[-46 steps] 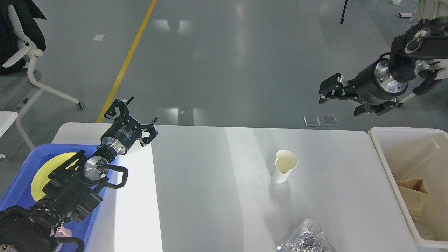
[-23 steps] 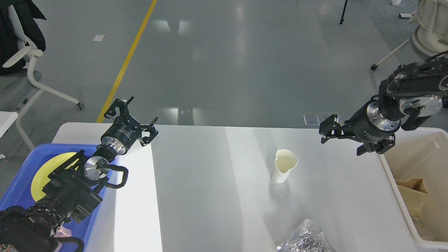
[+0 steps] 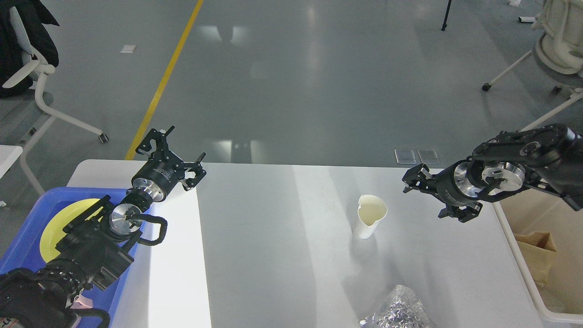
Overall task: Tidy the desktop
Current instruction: 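Move the right gripper to the white paper cup, then close the right gripper on the paper cup's rim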
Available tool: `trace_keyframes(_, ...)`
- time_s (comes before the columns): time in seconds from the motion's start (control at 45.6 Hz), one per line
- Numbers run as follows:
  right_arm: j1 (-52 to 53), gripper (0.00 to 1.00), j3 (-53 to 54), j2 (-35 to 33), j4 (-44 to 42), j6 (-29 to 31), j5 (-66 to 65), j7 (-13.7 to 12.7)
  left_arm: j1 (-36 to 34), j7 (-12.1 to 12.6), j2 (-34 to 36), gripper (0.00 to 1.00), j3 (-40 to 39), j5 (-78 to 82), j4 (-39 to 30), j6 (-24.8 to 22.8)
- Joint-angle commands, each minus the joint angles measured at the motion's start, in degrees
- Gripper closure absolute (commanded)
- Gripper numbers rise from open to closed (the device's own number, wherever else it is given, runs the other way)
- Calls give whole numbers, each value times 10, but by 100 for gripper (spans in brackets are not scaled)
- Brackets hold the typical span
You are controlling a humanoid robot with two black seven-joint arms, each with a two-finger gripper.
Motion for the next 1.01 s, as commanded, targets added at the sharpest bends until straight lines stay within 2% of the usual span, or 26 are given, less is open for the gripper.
trace_keyframes(0.0,-26,0,6,35,-22,-11,8,0,0,0,0,1,0,0,0,0)
trace_keyframes(0.175,-47,0,14,67,-35,-27,16,0,-1,0,0,1,0,0,0,0)
trace_keyframes(0.482,-70,0,14,77,-36,-33,16,0,0,0,0,1,0,0,0,0)
trace_keyframes(0.613,-89,0,19,89,-35,-88,16,1,0,0,0,1,0,1,0,0)
trace_keyframes(0.701,-100,5,27,97,-35,-128,16,1,0,0,0,1,0,0,0,0)
trace_keyframes(0.745,-103,13,31,102,-35,-144,16,1,-1,0,0,1,0,0,0,0)
trace_keyframes(0.789,-104,30,32,106,-35,-157,16,1,-1,0,0,1,0,0,0,0)
trace_keyframes(0.833,-105,42,32,108,-35,-162,14,1,-1,0,0,1,0,0,0,0)
trace_keyframes(0.898,-104,46,32,107,-35,-162,14,1,-1,0,0,1,0,0,0,0)
trace_keyframes(0.942,-104,54,32,106,-35,-159,14,1,-1,0,0,1,0,0,0,0)
trace_keyframes(0.964,-104,64,32,105,-35,-158,14,1,0,0,0,1,0,0,0,0)
trace_keyframes(0.986,-104,78,32,105,-35,-158,14,1,0,0,0,1,0,0,0,0)
